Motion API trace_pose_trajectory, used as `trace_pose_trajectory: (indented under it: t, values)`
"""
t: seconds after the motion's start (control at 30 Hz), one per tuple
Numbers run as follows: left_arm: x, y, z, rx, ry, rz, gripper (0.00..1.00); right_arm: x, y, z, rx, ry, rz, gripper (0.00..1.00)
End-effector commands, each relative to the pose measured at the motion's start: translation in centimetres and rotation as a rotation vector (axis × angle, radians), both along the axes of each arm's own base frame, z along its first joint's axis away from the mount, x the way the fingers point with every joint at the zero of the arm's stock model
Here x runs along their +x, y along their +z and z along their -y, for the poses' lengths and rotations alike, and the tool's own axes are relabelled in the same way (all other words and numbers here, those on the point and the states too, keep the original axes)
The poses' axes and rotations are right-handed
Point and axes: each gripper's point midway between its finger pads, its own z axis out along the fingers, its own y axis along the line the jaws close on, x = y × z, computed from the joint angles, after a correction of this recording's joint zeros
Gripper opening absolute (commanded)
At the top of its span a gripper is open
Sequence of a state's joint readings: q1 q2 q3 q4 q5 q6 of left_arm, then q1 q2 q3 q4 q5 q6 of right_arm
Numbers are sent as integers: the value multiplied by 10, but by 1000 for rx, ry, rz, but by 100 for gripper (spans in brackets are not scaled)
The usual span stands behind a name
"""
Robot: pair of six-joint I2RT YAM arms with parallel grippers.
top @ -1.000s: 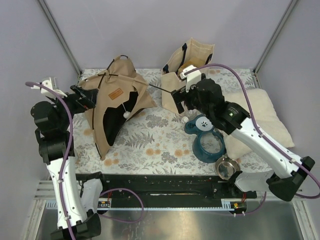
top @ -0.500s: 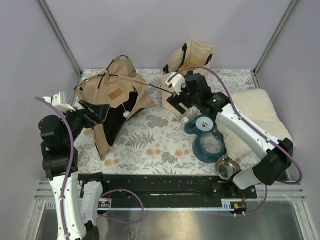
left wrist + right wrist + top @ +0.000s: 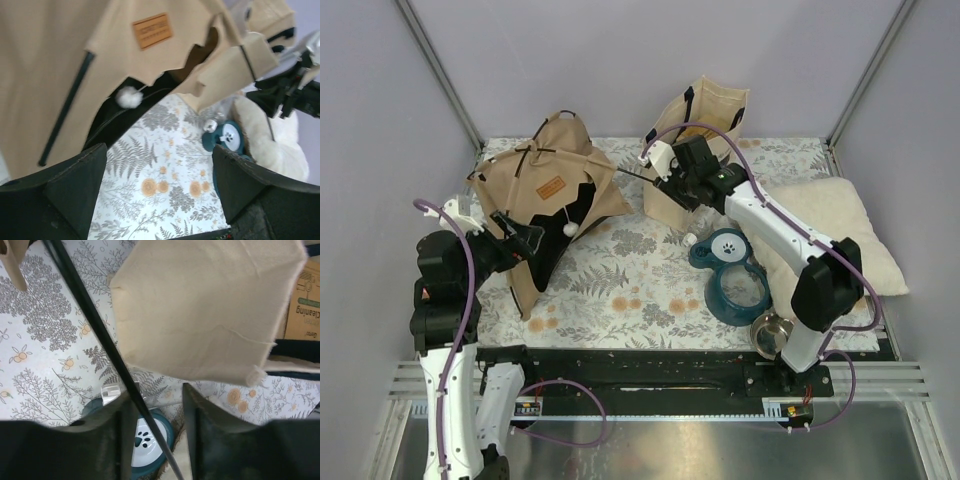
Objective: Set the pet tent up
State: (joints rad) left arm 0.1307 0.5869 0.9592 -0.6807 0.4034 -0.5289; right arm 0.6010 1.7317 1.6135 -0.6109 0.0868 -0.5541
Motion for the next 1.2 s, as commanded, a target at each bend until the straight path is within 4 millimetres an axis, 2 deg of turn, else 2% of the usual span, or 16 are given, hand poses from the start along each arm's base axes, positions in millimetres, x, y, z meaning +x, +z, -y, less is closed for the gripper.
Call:
trace_pose_trajectory:
  t: [0.0, 0.1, 0.23, 0.3, 0.37, 0.5, 0.67, 0.83, 0.97, 1.17]
  values:
    - [0, -17, -29, 71, 156, -87, 86, 13, 12, 0, 23, -40, 36, 41]
    - [-4, -21, -35, 89, 191, -112, 82, 13, 14, 3, 33, -58, 53, 28]
    - [-14, -22, -43, 122, 226, -134, 81, 10, 19, 8, 58, -83, 94, 6]
    - [-17, -25, -56, 169, 289, -161, 82, 9, 29, 11, 82, -97, 131, 2]
    - [-16, -33, -61, 193, 296, -199, 83, 6, 39, 14, 112, -115, 155, 0]
    - [-11, -44, -40, 129, 191, -222, 82, 1, 51, 18, 167, -163, 166, 0]
    - [-5, -45, -42, 118, 209, -209, 83, -9, 55, 11, 261, -228, 88, 0]
    - [-2, -44, -39, 103, 195, -205, 83, -23, 50, -16, 406, -240, -34, 0]
    - [-3, -45, -35, 86, 183, -195, 83, -27, 46, -39, 515, -291, -87, 0]
    - [-5, -51, -29, 67, 157, -201, 84, -31, 37, -77, 505, -290, -52, 0]
